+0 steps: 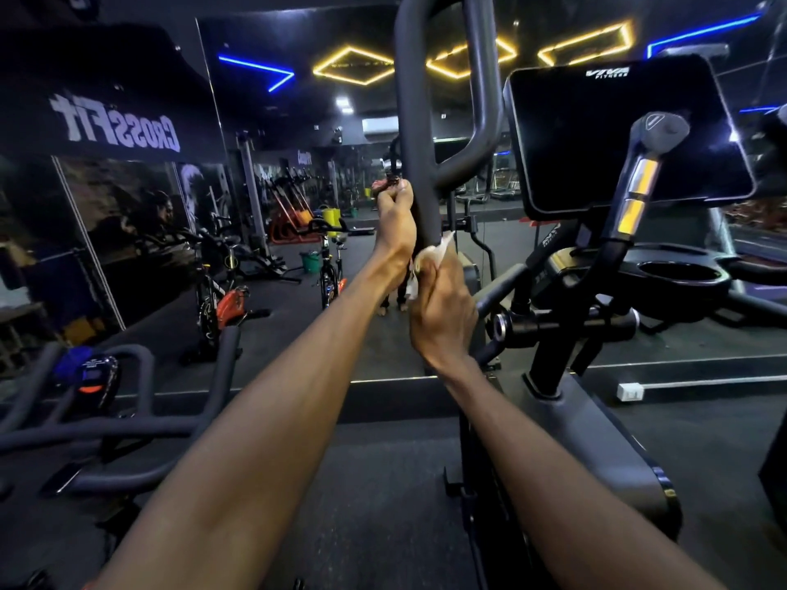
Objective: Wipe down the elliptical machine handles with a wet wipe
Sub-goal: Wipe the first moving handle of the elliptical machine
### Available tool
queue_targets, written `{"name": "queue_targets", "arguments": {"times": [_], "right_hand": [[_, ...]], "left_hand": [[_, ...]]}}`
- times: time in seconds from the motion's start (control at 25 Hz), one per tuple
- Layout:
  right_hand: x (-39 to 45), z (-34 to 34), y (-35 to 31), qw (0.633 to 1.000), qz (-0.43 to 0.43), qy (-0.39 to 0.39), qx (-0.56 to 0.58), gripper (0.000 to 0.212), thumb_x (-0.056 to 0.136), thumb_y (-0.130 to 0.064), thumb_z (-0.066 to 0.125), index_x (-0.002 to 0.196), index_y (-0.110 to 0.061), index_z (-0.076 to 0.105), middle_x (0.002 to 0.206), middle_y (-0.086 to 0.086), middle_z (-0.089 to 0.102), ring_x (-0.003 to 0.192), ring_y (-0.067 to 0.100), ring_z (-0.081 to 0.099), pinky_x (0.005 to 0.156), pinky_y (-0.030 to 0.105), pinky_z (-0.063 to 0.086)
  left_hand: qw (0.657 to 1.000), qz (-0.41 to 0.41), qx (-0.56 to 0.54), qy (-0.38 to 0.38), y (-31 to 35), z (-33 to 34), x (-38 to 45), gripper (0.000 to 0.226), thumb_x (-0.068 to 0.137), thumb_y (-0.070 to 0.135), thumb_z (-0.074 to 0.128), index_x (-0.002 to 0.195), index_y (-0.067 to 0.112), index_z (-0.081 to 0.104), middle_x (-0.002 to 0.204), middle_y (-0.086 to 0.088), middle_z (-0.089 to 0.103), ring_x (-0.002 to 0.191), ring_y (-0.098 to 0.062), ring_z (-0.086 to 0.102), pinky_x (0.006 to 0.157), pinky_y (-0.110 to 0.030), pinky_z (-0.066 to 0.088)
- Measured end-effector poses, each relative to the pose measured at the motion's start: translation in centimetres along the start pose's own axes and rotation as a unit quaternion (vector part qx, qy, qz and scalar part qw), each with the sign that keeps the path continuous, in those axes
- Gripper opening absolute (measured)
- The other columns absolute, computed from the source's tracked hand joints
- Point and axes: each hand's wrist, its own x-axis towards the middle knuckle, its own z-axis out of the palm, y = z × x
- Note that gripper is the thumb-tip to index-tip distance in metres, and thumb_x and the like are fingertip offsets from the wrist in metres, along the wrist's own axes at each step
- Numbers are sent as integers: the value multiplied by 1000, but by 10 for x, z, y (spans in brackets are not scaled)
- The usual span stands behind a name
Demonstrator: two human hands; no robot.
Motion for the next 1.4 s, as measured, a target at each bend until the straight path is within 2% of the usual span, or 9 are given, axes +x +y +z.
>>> {"name": "queue_targets", "arguments": {"times": [0.08,0.36,0.48,0.64,0.8,0.88,1.0,1.16,1.4], "right_hand": [[-15,-5,8,1000,-16,-5,-23,67,102,-52,17,148,-7,31,128,18,60,106,34,62,84,43,50],[46,0,-33,986,39,-105,-124,71,102,-40,41,154,-7,6,143,19,38,115,38,54,83,40,43],[53,-12,-30,976,90,-199,4,75,92,-20,49,154,-8,9,138,18,44,117,33,54,97,45,49],[62,-34,-16,893,208,-195,348,64,76,-4,62,137,-2,42,99,7,64,83,15,65,69,25,54],[70,-34,-9,946,192,-111,236,24,89,-23,64,109,-10,61,95,1,65,88,15,63,78,25,50],[82,-29,-14,958,184,-117,184,5,94,-20,63,95,-16,61,85,-5,64,80,12,62,73,25,50],[94,-24,-10,965,184,-99,158,14,92,-23,66,81,-22,57,76,-6,62,72,9,58,74,31,49],[101,-25,8,953,243,-55,170,15,91,-26,63,77,-23,57,77,-5,63,80,17,61,81,41,52],[109,-21,0,943,247,-46,219,18,96,-26,56,81,-18,59,78,-2,61,79,16,57,79,42,51]], "left_hand": [[999,4,18,-39,5,-12,-4,18,104,27,40,95,13,46,95,-10,55,87,-21,55,85,-43,51],[996,60,-15,-64,-2,-29,-28,24,93,7,60,83,12,39,48,10,45,38,1,39,39,-12,31],[990,89,63,-87,-10,-36,-24,29,91,1,61,74,16,42,61,2,42,48,-1,41,49,-18,36],[967,154,192,-58,-16,-41,-24,23,93,12,61,75,20,50,68,5,50,63,-11,46,61,-29,40],[953,167,235,92,-1,-43,-15,11,94,21,62,88,15,55,94,-2,53,73,-5,49,63,-10,44],[958,114,237,118,1,-29,-13,10,96,22,59,91,14,57,98,-4,59,81,-12,57,71,-18,52],[978,18,164,130,1,0,-23,41,101,39,36,102,8,63,102,-10,69,94,-28,66,80,-37,53],[981,3,165,106,-4,27,-41,47,106,38,23,124,3,47,126,-19,59,113,-34,57,76,-28,36],[991,19,63,116,-57,17,-72,56,107,33,21,88,1,62,82,-14,67,79,-30,65,56,-24,35]]}}
